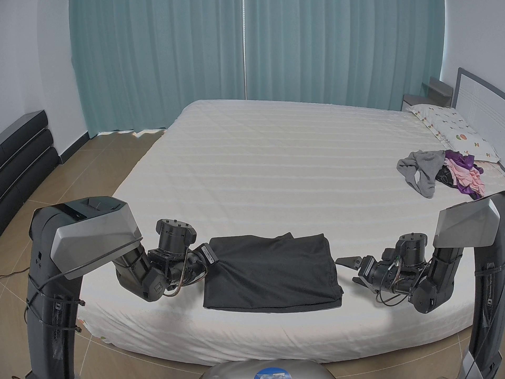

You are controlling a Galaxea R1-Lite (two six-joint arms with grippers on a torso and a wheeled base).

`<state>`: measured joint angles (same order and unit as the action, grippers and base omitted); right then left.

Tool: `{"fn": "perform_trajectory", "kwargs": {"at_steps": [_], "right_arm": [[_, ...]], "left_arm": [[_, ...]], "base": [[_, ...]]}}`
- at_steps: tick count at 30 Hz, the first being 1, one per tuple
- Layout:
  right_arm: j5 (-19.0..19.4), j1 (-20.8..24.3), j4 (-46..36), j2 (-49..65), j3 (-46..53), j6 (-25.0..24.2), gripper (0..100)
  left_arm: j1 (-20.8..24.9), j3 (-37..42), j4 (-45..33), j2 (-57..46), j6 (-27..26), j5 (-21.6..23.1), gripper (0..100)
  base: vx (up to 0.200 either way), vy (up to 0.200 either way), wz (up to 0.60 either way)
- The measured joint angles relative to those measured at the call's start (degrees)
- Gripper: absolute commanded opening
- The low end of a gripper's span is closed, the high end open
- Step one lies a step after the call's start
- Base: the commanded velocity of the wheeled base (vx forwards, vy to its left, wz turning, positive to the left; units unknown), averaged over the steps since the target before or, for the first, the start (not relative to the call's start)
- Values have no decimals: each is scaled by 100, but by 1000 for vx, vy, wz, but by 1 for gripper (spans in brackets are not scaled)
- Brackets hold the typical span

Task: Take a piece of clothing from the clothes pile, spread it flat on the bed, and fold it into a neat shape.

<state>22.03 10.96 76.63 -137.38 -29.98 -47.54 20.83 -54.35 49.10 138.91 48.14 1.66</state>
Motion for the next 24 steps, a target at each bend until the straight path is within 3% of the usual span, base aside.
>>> {"fn": "perform_trajectory", "kwargs": {"at_steps": [21,22,24], "right_arm": [[-17,22,9,0,10,0,100],[-17,22,9,0,10,0,100],[-17,20,9,0,10,0,100]], "left_arm": [[79,121,-2,-11,6,0,0],[83,134,0,-13,9,1,100],[85,167,-2,-21,11,0,100]], "base": [[0,0,0],[0,0,0],[0,0,0]]}}
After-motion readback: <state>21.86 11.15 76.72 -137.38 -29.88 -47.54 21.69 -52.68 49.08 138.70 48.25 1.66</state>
